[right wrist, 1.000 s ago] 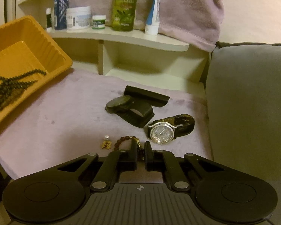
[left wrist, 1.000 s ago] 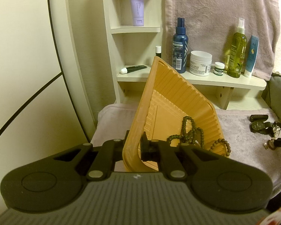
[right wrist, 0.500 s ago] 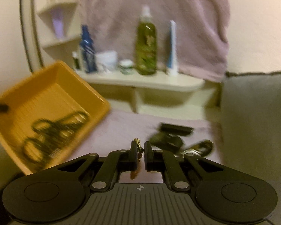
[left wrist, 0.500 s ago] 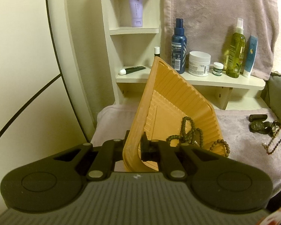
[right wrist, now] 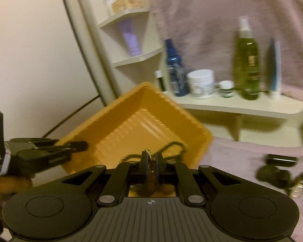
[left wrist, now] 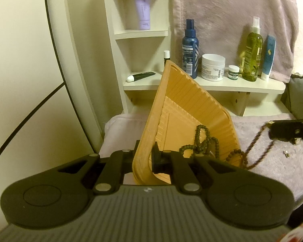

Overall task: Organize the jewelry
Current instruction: 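Carry the brown bead strand into the orange tray and open the right tool, then grasp the pearl and gold earrings from the towel with the right tool, then carry the earrings into the orange tray and open the right tool, then move the open right tool to the silver watch and straddle its case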

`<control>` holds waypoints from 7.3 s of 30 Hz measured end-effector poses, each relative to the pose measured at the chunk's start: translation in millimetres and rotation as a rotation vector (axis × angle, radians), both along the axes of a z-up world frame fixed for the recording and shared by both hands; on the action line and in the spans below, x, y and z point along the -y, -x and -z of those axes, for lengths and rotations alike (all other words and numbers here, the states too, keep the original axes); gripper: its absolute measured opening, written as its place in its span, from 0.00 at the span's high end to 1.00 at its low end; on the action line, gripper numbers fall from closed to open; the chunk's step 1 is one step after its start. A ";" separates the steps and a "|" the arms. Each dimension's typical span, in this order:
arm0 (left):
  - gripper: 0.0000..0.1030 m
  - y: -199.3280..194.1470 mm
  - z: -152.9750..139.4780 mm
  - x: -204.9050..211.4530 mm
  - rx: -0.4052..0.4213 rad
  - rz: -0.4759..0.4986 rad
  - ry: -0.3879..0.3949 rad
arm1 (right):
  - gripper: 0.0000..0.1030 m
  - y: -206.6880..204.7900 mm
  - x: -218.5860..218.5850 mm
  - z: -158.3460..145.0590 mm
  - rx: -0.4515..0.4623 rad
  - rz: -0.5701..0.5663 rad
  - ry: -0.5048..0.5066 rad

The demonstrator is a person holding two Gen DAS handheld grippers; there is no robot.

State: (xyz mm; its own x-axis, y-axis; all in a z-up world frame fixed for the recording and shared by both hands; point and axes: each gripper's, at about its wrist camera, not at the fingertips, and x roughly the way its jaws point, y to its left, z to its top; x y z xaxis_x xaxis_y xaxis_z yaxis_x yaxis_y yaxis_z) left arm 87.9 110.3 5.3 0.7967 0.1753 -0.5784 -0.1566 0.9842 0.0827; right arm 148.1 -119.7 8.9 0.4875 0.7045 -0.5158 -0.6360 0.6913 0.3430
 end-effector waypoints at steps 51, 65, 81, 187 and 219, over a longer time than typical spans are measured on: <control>0.93 -7.8 -2.0 -2.2 -0.023 -0.007 0.013 | 0.64 -16.2 101.6 101.6 0.027 0.381 0.376; 0.93 -8.9 -3.0 0.3 -0.029 -0.007 0.003 | 0.78 -29.7 96.8 115.2 0.052 0.349 0.376; 0.93 -8.2 -2.2 0.0 -0.029 -0.002 0.003 | 0.90 -20.6 88.2 88.0 0.113 0.324 0.365; 0.93 -10.7 4.4 -6.8 -0.036 -0.015 0.023 | 0.63 -60.6 171.2 106.3 -0.197 0.759 0.035; 0.93 -8.7 4.5 -5.8 -0.035 -0.014 0.028 | 0.64 -31.5 128.6 110.4 -0.056 0.602 0.329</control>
State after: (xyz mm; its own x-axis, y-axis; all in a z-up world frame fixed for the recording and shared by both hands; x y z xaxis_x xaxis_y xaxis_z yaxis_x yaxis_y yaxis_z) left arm 96.6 116.0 0.7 0.7733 0.1703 -0.6107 -0.1683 0.9838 0.0613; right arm 179.5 -248.2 -101.5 0.7113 0.1218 -0.6922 -0.0963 0.9925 0.0756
